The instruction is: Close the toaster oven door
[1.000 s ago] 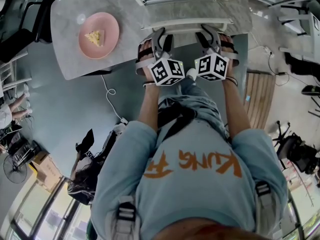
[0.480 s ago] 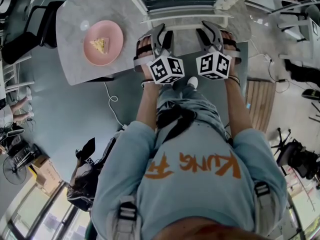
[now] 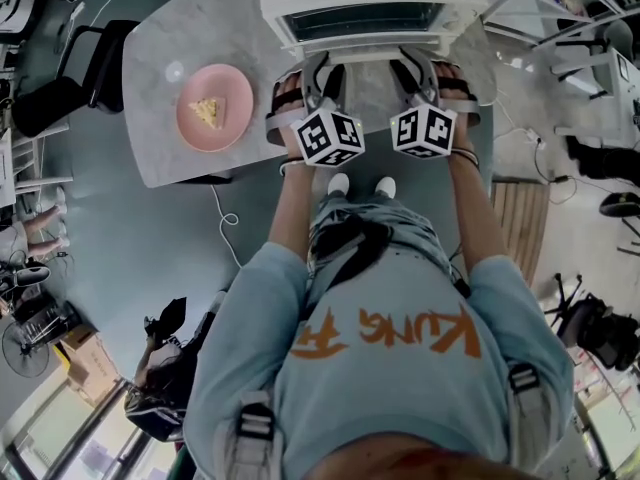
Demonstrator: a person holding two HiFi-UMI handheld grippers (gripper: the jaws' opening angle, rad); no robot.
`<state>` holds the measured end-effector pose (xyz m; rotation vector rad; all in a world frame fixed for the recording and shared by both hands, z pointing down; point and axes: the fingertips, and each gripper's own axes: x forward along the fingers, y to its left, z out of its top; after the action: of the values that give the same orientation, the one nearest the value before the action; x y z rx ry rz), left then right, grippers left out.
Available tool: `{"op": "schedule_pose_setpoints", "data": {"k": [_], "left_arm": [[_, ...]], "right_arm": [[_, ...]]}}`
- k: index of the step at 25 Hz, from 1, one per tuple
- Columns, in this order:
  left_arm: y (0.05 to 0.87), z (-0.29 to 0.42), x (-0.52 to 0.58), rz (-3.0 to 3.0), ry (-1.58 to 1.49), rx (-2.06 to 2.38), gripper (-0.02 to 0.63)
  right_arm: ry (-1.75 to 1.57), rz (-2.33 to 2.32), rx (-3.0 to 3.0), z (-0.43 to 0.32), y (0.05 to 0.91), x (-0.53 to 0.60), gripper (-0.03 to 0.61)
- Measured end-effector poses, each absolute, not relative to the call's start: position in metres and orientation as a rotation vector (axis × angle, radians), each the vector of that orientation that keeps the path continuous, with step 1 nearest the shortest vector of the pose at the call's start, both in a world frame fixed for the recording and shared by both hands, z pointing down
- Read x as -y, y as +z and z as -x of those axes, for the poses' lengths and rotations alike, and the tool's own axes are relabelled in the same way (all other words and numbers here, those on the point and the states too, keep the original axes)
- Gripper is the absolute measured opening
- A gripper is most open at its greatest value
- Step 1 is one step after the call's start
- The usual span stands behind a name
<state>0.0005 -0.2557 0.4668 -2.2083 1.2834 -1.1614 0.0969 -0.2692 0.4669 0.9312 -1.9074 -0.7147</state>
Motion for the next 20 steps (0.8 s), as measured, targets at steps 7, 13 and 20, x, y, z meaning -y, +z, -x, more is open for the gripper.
{"op": "schedule_pose_setpoints", "data": {"k": [7, 13, 20], "left_arm": [[0.458, 0.002, 0.278, 2.183, -1.153, -1.274, 0.147], [0.451, 0.003, 0.295, 2.141, -1.147, -1.3, 0.147], [0.449, 0.005, 0.308, 2.141, -1.11, -1.319, 0.15]], "right_arm": [[-0.786, -0.922, 1.864, -0.093, 0.459, 0.291, 0.132], [-0.829, -0.941, 1.819, -0.091, 0.453, 0.31, 0.123], [-0.854, -0.976, 1.797, -0.089, 0.452, 0.323, 0.121]]}}
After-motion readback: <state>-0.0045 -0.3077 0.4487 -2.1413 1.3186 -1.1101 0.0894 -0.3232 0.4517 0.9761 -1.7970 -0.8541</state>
